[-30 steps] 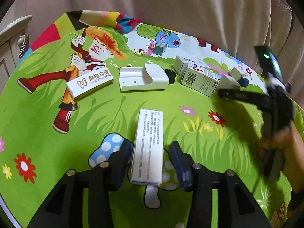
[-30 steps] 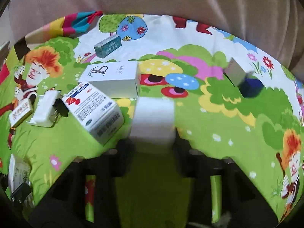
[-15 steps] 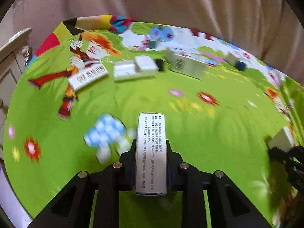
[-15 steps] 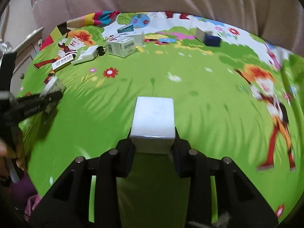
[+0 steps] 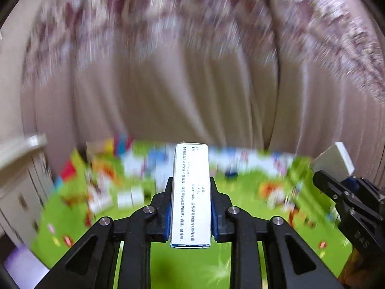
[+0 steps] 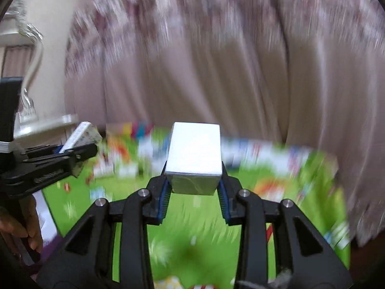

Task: Organize rigid objects
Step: 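Carry the white leaflet box with the left gripper while the right carries the white cube to the storage box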

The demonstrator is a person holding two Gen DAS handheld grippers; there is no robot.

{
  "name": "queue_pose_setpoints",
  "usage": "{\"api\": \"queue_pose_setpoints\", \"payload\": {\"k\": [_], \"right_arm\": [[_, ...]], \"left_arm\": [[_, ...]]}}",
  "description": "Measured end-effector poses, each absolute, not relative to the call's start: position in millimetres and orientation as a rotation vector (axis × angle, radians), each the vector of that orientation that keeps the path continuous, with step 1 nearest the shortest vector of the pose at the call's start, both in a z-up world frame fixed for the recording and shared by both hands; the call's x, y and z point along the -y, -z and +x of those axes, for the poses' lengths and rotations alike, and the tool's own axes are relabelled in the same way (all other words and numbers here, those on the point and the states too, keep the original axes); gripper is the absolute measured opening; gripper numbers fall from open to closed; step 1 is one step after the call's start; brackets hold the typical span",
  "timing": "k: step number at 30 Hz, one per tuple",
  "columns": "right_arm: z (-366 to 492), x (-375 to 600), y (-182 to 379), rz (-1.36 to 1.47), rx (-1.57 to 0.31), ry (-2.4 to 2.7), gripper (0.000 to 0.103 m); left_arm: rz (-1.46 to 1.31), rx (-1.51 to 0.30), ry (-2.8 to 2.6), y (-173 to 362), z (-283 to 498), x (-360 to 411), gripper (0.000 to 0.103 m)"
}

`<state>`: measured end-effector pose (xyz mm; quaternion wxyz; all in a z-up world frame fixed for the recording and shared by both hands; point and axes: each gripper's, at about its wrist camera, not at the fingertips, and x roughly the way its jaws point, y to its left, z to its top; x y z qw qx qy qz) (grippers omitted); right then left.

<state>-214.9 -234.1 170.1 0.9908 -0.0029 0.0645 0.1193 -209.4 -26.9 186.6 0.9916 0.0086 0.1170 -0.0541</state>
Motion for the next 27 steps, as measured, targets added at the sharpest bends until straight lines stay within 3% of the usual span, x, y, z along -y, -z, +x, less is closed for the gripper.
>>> {"api": "queue_pose_setpoints", "payload": {"k": [5,10,16,27], "right_arm": [[-275,231,-214,-0.045,0.138,-0.192,0.039],[-305,215,-231,-0.093,0.262,-0.17,0.039],[-310,199,-234,-0.136,0.267,-0.203,0.039],[-300,179,-222,-0.132,0.156,-0.326,0.039]], "left_arm": [[0.049,-0.045,0.096,-225,-250,35,0.025],[0.063,0.076,0.058,-243,-271,30,0.025],[0.057,0.086,0.048,-247,-280,19,0.025],[-0.016,-0.078,0.02,-213,-279,-23,0.025]]}}
